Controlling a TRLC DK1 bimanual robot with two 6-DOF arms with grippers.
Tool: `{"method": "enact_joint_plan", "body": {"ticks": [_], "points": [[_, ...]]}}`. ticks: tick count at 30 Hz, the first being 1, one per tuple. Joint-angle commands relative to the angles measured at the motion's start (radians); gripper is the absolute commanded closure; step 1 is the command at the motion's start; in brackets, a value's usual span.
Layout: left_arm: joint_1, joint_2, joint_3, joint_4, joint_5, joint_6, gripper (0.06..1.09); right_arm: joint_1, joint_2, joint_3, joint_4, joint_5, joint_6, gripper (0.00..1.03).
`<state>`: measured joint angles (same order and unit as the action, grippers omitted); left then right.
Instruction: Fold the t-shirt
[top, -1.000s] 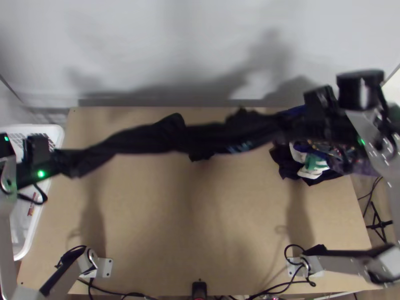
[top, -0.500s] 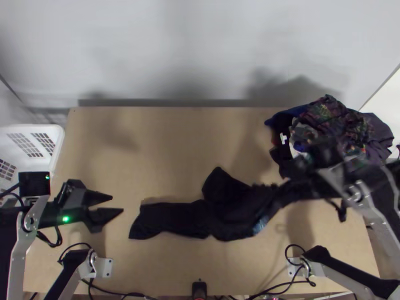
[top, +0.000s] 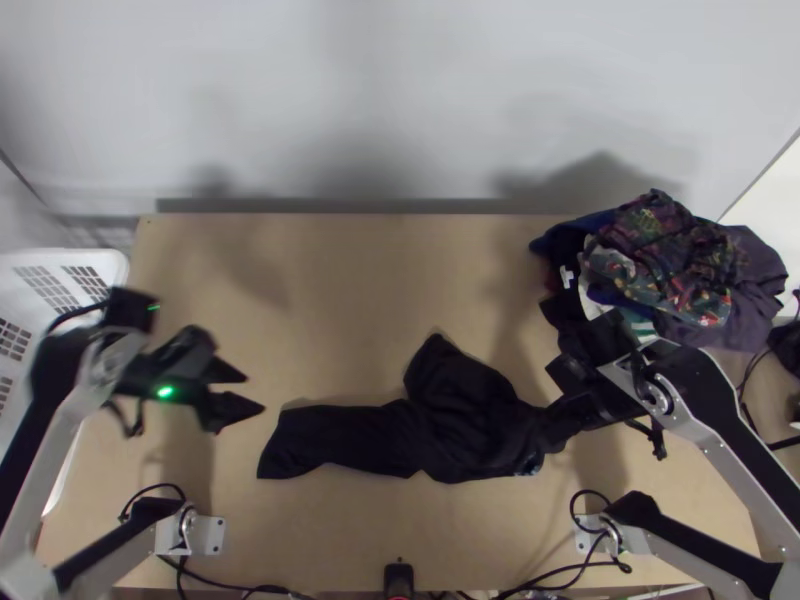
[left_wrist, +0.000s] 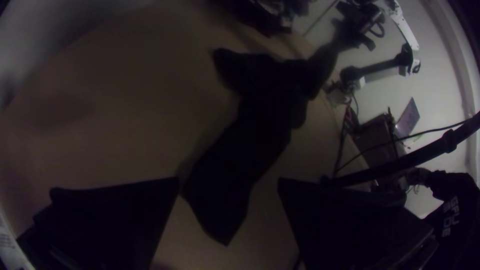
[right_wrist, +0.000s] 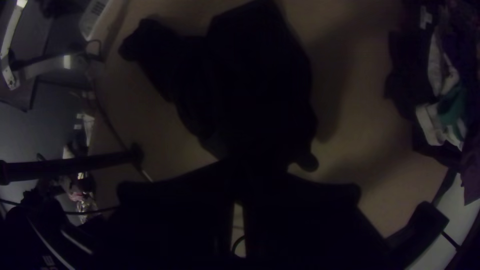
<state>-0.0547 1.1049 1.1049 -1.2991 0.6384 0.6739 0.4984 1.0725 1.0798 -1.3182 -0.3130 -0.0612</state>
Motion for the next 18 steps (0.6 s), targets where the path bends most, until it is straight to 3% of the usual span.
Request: {"method": "enact_joint_plan", "body": {"ticks": [1,11,15,18], "points": [[-0.272,0.283,0.055,0.069,-0.043,0.027,0.13,0.003,0.021,-0.003,0.016,0.000,0.000,1.00],[-0.548,0.581,0.151,0.366,-0.146,-0.071,0.13,0.014,0.047,0.031,0.019,0.000,-0.003,1.00],[-0.548,0.616,0.130,0.382,-0.175,-0.056,0.14,0.014,0.056,0.057,0.019,0.000,-0.006,1.00],[-0.551,0.593,0.073,0.386,-0.256,-0.022,0.14,0.014,0.058,0.060,0.019,0.000,-0.008,1.00]]}}
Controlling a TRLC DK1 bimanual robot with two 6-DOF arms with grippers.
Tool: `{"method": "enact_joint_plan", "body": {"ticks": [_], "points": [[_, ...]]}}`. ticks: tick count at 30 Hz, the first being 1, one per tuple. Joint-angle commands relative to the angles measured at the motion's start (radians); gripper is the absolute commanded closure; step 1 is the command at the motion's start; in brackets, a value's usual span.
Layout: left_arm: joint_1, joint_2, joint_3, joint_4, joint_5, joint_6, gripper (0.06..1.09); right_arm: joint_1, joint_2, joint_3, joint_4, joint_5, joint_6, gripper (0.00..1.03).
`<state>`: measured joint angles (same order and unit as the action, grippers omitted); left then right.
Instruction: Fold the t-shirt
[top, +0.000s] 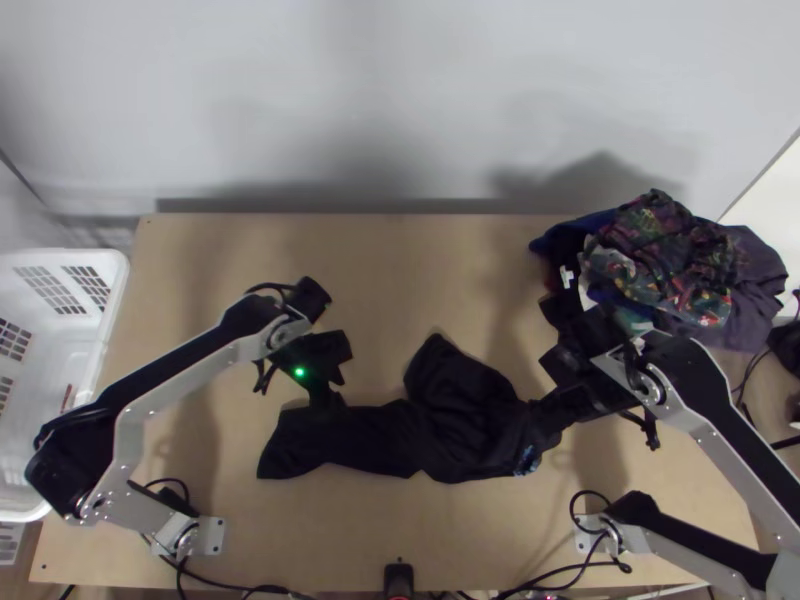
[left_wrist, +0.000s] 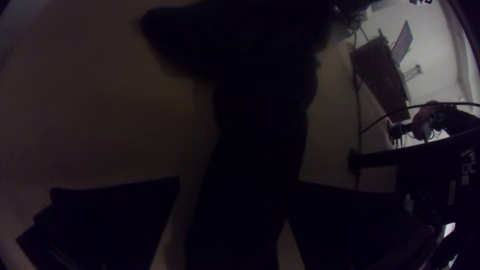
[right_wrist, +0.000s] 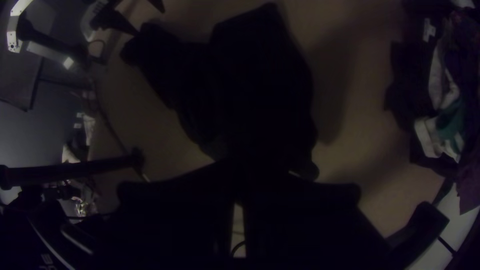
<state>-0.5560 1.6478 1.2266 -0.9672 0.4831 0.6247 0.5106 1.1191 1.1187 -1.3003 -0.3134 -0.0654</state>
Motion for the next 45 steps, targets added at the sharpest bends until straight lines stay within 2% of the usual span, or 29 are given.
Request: {"method": "enact_joint_plan", "body": {"ticks": [1,5,10,12,15,20,25,31,35,39,45], "points": [[-0.051,0.035,-0.075,0.068,-0.127,0.030,0.14,0.002,0.013,0.020,0.001,0.000,-0.004,1.00],[-0.041,-0.028,-0.162,0.094,-0.179,0.044,0.14,0.002,0.025,0.021,0.006,0.000,-0.004,1.00],[-0.002,-0.062,-0.222,0.090,-0.182,0.070,0.15,0.002,0.039,0.030,0.018,0.000,-0.004,1.00],[-0.002,-0.063,-0.242,0.097,-0.182,0.078,0.24,0.003,0.047,0.032,0.021,0.000,-0.004,1.00],[-0.002,-0.062,-0.246,0.114,-0.182,0.070,0.47,0.006,0.053,0.038,0.022,0.000,-0.002,1.00],[-0.001,-0.046,-0.254,0.139,-0.182,0.058,0.77,0.008,0.054,0.036,0.022,0.000,-0.004,1.00],[0.024,-0.057,-0.259,0.137,-0.179,0.035,0.91,0.006,0.054,0.032,0.022,0.000,-0.005,1.00],[0.153,-0.100,-0.184,0.194,-0.153,-0.065,0.96,-0.020,0.087,0.087,0.099,0.005,0.022,1.00],[0.277,-0.111,-0.096,0.232,-0.129,-0.129,0.97,-0.109,0.169,0.187,0.210,0.040,0.056,1.00],[0.372,-0.123,0.001,0.249,-0.104,-0.175,0.97,-0.193,0.274,0.386,0.251,0.040,0.105,1.00],[0.568,-0.295,0.231,0.289,-0.087,-0.362,0.97,-0.257,0.372,0.816,0.225,0.054,0.164,1.00]]}}
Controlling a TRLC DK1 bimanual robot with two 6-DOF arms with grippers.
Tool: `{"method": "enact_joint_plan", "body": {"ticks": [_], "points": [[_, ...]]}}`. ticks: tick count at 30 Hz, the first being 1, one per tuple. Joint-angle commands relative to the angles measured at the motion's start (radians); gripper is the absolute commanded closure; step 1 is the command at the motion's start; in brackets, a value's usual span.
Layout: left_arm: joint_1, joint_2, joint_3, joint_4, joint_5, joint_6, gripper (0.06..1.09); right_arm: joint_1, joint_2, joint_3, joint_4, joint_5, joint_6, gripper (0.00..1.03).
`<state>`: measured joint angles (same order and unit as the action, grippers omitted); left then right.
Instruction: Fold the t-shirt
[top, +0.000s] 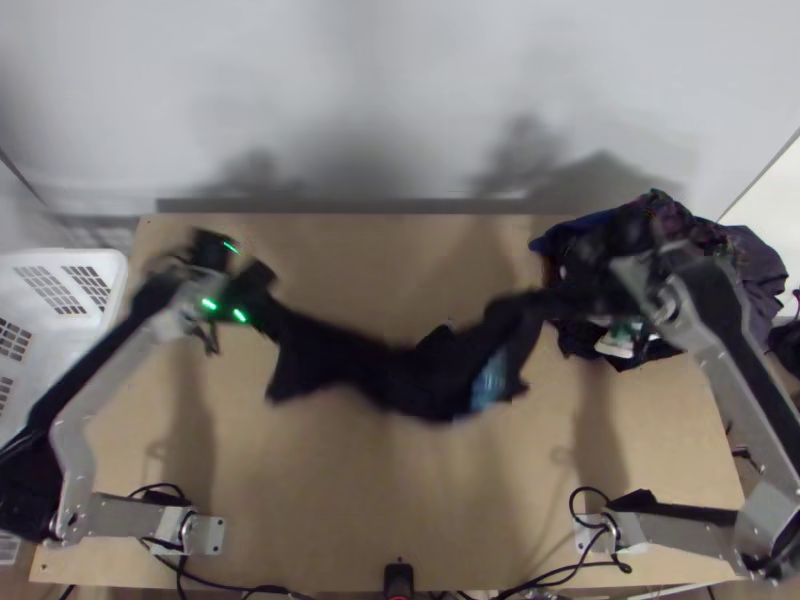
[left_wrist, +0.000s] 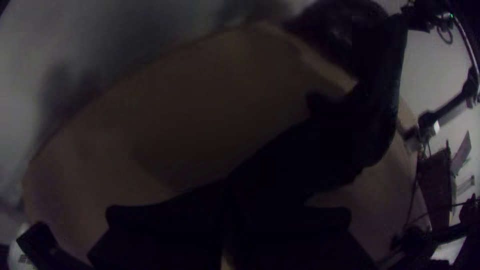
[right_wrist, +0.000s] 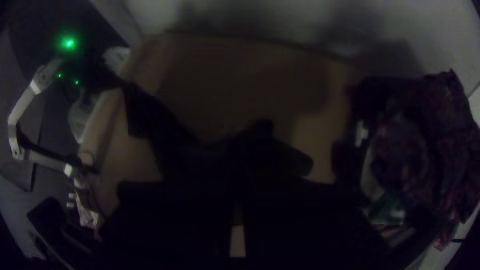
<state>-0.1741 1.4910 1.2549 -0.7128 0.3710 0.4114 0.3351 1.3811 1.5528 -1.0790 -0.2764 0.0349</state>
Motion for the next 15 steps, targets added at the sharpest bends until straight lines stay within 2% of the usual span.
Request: {"method": "enact_joint_plan", "body": {"ticks": [1,4,6,8,11,15], "points": [[0.199,-0.184,0.202,0.030,0.040,-0.148,0.97,-0.091,0.118,0.437,-0.030,0.017,0.060,1.00],[0.177,-0.313,0.169,-0.149,0.115,-0.028,0.96,-0.076,0.076,0.411,-0.099,0.003,0.036,1.00],[0.097,-0.396,0.113,-0.303,0.134,0.055,0.95,-0.033,-0.002,0.242,-0.104,-0.003,0.007,1.00],[0.005,-0.486,0.014,-0.384,0.129,0.098,0.94,0.015,-0.094,0.021,-0.105,-0.003,-0.041,1.00],[-0.127,-0.574,-0.155,-0.419,0.095,0.119,0.94,0.097,-0.205,-0.250,-0.105,-0.001,-0.055,1.00],[-0.231,-0.601,-0.276,-0.409,0.055,0.132,0.93,0.151,-0.275,-0.454,-0.104,-0.003,-0.069,1.00]]}}
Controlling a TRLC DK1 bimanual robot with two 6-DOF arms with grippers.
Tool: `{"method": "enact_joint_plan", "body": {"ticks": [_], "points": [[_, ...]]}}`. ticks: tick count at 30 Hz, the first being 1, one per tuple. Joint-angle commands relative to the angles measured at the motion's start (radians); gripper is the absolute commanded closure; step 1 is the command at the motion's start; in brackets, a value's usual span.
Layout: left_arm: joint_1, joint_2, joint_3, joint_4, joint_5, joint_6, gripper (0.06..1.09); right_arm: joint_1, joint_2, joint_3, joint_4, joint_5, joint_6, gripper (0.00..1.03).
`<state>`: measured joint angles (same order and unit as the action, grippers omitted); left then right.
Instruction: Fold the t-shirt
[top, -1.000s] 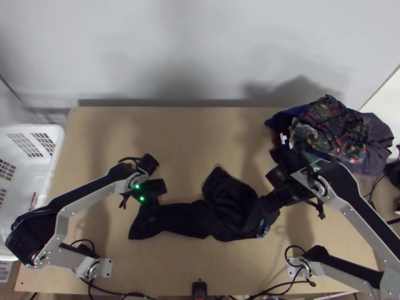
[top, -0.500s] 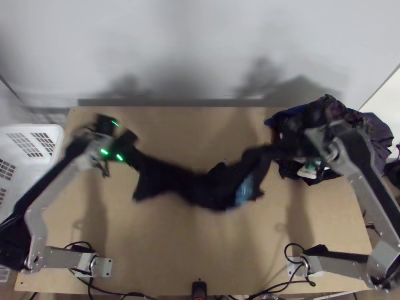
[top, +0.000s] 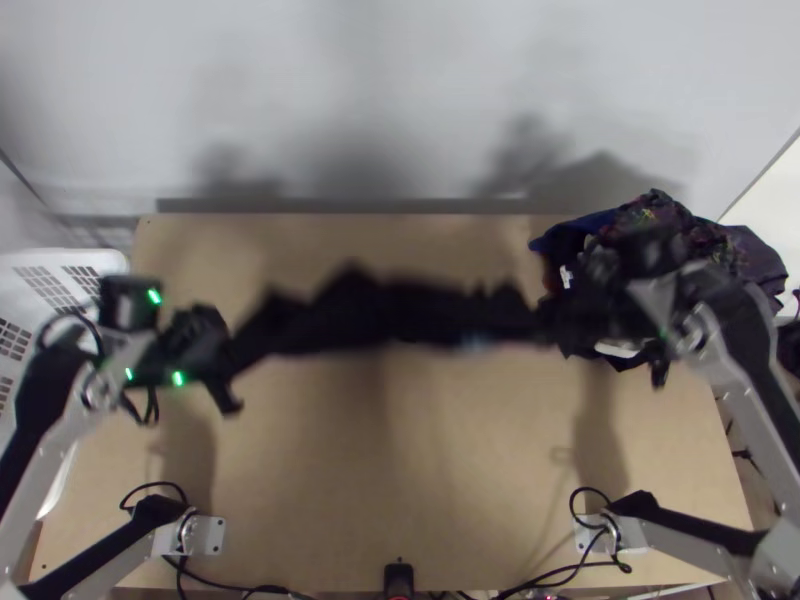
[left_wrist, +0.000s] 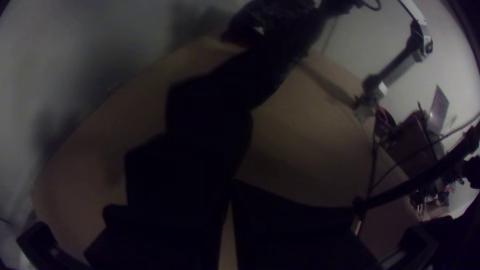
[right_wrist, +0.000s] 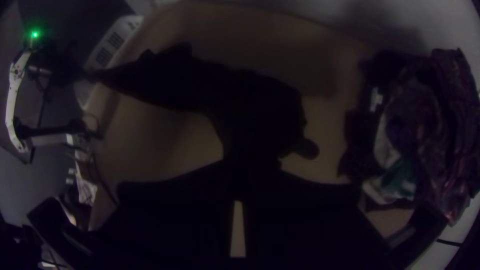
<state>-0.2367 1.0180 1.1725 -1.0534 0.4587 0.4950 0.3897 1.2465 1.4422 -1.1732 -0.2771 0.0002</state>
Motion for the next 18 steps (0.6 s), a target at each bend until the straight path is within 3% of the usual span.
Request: {"method": "enact_joint_plan", "body": {"ticks": [1,3,6,7,11,18], "points": [[-0.196,-0.124,-0.211,-0.068,-0.035,0.048,0.92,0.110,-0.144,-0.373,-0.011,-0.002,-0.039,1.00],[-0.260,-0.107,-0.249,-0.068,-0.048,0.050,0.82,0.140,-0.150,-0.425,-0.011,-0.001,-0.062,1.00],[-0.331,-0.075,-0.304,-0.068,-0.075,0.048,0.18,0.159,-0.151,-0.476,-0.011,-0.001,-0.077,1.00],[-0.343,-0.059,-0.312,-0.068,-0.075,0.048,0.09,0.169,-0.150,-0.488,-0.011,-0.001,-0.085,1.00],[-0.283,0.047,-0.237,-0.005,-0.103,0.048,0.10,0.172,-0.150,-0.506,-0.011,0.001,-0.103,1.00],[-0.216,0.507,0.087,0.087,-0.127,-0.003,0.11,0.166,-0.130,-0.490,0.006,0.001,-0.112,1.00]]}}
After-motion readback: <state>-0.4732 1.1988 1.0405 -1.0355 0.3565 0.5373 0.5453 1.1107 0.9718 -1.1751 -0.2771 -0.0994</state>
